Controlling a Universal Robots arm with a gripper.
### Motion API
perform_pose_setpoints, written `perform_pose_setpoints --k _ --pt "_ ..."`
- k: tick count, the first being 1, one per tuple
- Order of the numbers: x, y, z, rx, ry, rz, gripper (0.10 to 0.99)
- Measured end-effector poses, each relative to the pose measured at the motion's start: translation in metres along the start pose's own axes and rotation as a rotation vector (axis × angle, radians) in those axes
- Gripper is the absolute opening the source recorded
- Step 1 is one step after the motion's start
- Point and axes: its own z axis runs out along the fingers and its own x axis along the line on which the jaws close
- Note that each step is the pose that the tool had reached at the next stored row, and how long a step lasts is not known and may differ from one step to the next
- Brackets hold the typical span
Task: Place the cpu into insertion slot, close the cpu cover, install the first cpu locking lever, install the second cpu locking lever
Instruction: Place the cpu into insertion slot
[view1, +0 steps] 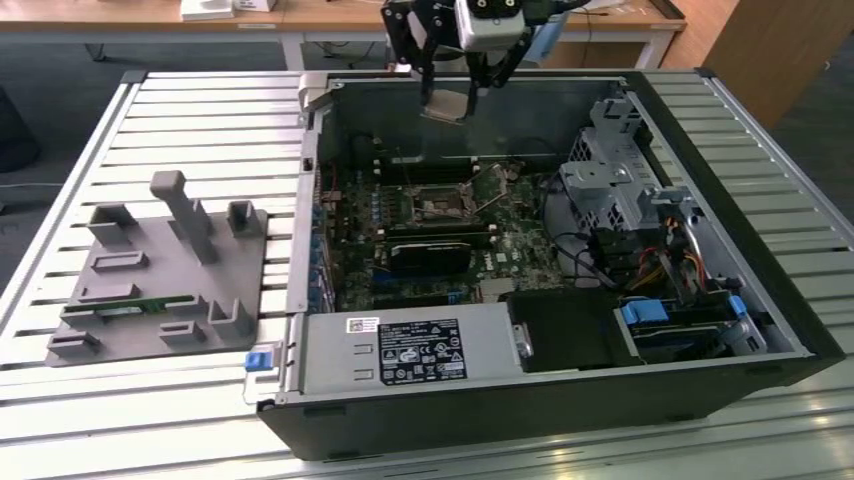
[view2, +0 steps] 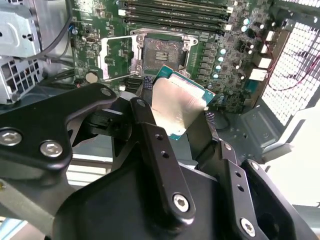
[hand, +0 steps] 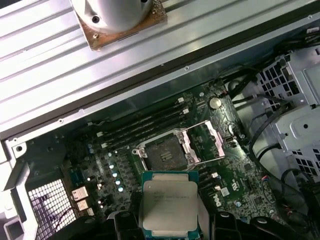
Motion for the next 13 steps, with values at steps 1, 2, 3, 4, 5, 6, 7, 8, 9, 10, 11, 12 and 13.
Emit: perform_pose_setpoints --k 1,2,3,4,5,6,7,8,9,10,11,12,13 --pt "0.0000 0.0000 0.0000 0.000 -0.0007 0.008 0.525" --pt "0.0000 0.0000 0.0001 0.000 -0.0013 0.015 0.525" --pt "0.0000 0.0000 0.0001 -0.001 -0.0020 0.023 0.525" --pt "0.0000 0.0000 0.0001 -0.001 -0.0027 0.030 0.525" --pt "0.0000 0.0000 0.0002 -0.001 -0.0033 0.037 0.525" --pt "0.0000 0.0000 0.0002 -0.001 -0.0040 0.044 0.525" --pt "0.0000 0.0000 0.0002 -0.001 -0.0046 0.052 0.525" --pt "0.0000 0.0000 0.0002 -0.001 -0.0053 0.059 0.525" --pt "0.0000 0.0000 0.0003 -0.001 -0.0060 0.067 0.525" --pt "0.0000 0.0000 0.0003 -0.001 -0.0066 0.074 0.525" --pt "0.0000 0.0000 0.0004 -0.002 -0.0072 0.081 0.525" --pt "0.0000 0.0000 0.0004 -0.002 -0.0079 0.088 0.525" --pt "0.0000 0.0000 0.0004 -0.002 -0.0086 0.095 0.525"
